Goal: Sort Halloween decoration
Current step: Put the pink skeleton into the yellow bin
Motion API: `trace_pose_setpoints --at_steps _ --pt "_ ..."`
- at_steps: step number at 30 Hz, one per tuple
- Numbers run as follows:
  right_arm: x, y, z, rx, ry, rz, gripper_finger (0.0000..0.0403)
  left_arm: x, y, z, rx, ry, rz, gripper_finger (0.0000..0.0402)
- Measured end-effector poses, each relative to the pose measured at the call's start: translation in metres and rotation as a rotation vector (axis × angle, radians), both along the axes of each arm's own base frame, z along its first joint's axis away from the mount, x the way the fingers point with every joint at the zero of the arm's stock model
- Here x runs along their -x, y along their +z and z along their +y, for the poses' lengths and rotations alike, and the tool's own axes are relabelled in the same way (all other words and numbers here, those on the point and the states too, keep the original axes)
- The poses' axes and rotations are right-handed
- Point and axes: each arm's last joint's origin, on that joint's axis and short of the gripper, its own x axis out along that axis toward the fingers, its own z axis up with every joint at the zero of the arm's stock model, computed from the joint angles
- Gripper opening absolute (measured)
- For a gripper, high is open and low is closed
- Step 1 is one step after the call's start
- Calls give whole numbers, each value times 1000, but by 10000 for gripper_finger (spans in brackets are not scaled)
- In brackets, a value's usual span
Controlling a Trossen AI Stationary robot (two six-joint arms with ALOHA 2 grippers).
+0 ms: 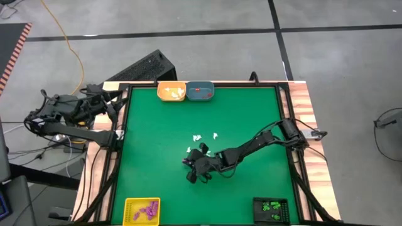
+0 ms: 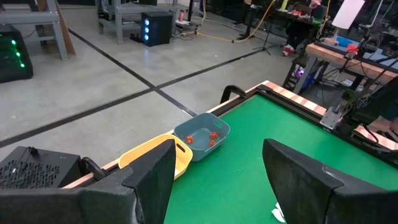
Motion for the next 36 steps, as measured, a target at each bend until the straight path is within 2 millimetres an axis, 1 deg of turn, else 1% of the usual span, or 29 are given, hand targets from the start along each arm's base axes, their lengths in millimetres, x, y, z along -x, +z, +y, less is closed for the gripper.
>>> trace_pose_setpoints --at_steps 5,8,11,15,18,19,21,23,25,28,30,32,36 --pt "-18 30 -7 23 -2 -84 14 0 0 0 0 0 -1 231" --pt "-26 45 -10 32 61 -139 14 0 0 0 1 -6 -1 231" --pt "-32 60 -12 54 78 -201 13 0 0 0 3 -11 -2 231" --pt "-37 75 -11 48 80 -251 13 -2 0 -2 22 -93 -7 231" --pt "-50 77 -6 40 92 -287 13 -3 0 -4 38 -163 -5 231" --pt "-56 75 -3 38 112 -284 13 -3 0 -5 42 -182 -5 231" --pt "-74 70 6 20 153 -303 13 -3 0 -5 48 -210 -4 231" --pt "-88 63 13 27 179 -287 13 -3 0 -6 52 -226 -3 231" --pt "-101 64 23 33 229 -308 13 -4 0 -6 56 -244 -3 231" --pt "-116 69 31 44 280 -327 13 -4 0 -7 67 -276 -5 231" --pt "-122 68 39 39 311 -322 13 -4 0 -8 85 -298 -11 231" --pt "-130 60 47 22 357 -336 13 -4 0 -8 104 -310 -19 231" --pt "-139 46 69 -14 469 -354 13 -5 0 -9 128 -328 -28 231"
